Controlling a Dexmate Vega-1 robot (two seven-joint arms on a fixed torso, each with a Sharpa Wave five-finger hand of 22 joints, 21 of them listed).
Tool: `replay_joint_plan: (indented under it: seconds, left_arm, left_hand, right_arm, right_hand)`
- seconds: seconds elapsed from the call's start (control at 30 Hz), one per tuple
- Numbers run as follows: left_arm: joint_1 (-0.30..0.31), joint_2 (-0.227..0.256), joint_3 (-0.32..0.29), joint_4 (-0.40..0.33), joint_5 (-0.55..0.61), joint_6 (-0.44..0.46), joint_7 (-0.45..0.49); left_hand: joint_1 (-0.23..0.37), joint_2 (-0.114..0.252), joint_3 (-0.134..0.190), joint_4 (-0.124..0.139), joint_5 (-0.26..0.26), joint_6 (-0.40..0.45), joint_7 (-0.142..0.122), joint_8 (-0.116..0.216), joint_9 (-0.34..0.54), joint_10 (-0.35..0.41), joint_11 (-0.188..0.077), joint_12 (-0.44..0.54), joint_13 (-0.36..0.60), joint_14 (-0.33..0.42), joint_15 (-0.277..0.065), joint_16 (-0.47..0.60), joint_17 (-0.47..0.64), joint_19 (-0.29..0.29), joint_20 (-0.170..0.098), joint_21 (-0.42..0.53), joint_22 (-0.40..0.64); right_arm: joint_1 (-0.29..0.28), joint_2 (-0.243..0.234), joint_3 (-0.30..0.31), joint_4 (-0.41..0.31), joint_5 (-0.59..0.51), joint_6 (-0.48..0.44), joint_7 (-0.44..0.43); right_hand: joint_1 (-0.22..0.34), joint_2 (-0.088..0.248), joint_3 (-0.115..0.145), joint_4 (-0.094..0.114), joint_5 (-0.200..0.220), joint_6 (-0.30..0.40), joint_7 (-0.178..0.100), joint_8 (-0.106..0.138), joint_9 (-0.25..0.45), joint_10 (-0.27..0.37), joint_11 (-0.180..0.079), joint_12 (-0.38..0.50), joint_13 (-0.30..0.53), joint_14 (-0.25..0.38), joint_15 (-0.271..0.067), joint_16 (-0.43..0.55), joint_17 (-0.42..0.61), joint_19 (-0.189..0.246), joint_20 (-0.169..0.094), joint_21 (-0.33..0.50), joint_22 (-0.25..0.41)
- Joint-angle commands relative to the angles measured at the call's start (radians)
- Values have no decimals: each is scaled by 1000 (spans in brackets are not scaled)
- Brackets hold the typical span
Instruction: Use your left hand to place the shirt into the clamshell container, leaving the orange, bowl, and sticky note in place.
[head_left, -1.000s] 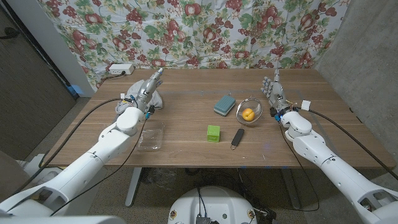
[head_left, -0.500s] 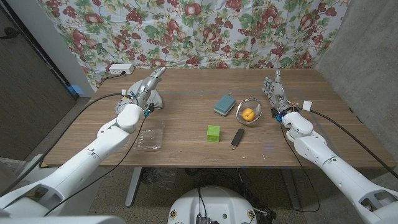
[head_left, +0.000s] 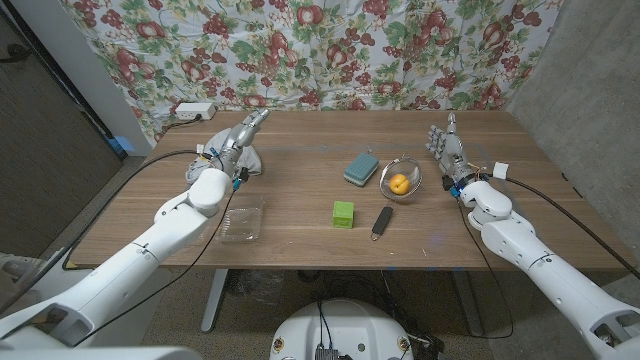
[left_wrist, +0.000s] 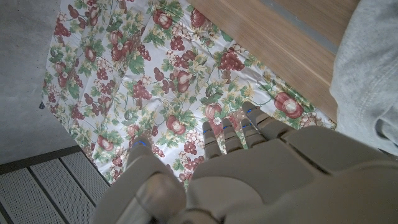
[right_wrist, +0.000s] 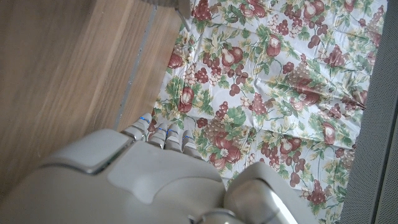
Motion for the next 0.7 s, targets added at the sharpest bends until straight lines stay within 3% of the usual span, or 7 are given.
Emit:
replay_joint_plan:
  seconds: [0.03,0.3,0.4,0.43,0.57,0.7]
  left_arm:
    - [11,23,0,-59,49,59,23]
    - [11,31,7,-64,73,75,24]
    - [14,34,4,-62,74,78,23]
    - [14,34,4,-62,75,79,23]
    - [14,46,4,-70,84,96,17]
    - [12,68,6,-82,111,119,16]
  left_hand:
    - [10,4,1,-5,5,5,-1,-7,3,6,-3,0,4,-7,-61,1,4,-2,-14,4,2]
    - [13,4,3,-7,6,11,-2,-6,3,9,-4,1,4,-10,-63,2,4,-13,-12,1,1]
    - [14,5,4,-8,7,12,-2,-7,3,9,-5,1,5,-14,-61,1,3,-21,3,-1,1]
    - [14,5,4,-8,8,13,-2,-7,3,9,-5,0,5,-15,-61,1,3,-22,4,-1,1]
    - [16,6,7,-8,11,11,-8,-12,4,0,-7,-3,5,-24,-44,4,4,-36,98,2,2]
    - [16,7,8,-8,12,12,-12,-13,4,-5,-10,-5,5,-27,-25,5,4,-39,135,3,3]
  right_arm:
    - [-14,-24,9,-15,7,-12,12]
    - [-23,-20,12,-37,2,-13,-13]
    - [-34,-26,16,-53,1,-16,-24]
    - [-34,-26,16,-54,1,-17,-25]
    - [-40,-30,18,-63,-1,-21,-29]
    - [-38,-25,15,-61,-4,-22,-34]
  right_hand:
    - [12,7,-3,-3,6,7,5,1,5,1,-1,6,3,-5,-1,-1,2,-4,-2,-4,5]
    - [14,7,-2,-4,6,8,4,0,5,2,-1,6,3,-6,-2,0,2,-4,-3,-4,5]
    - [14,7,-1,-5,6,8,3,0,5,1,-4,6,3,-6,-2,0,2,-4,-3,-3,5]
    - [14,7,-1,-5,6,8,4,0,5,-1,-5,5,3,-5,1,1,2,-3,11,-2,5]
    - [15,6,0,-6,7,1,-2,-3,5,-8,-6,2,3,-4,21,2,2,1,44,0,4]
    - [15,6,0,-7,7,2,-3,-3,5,-11,-13,1,3,-5,29,2,2,-2,48,-1,5]
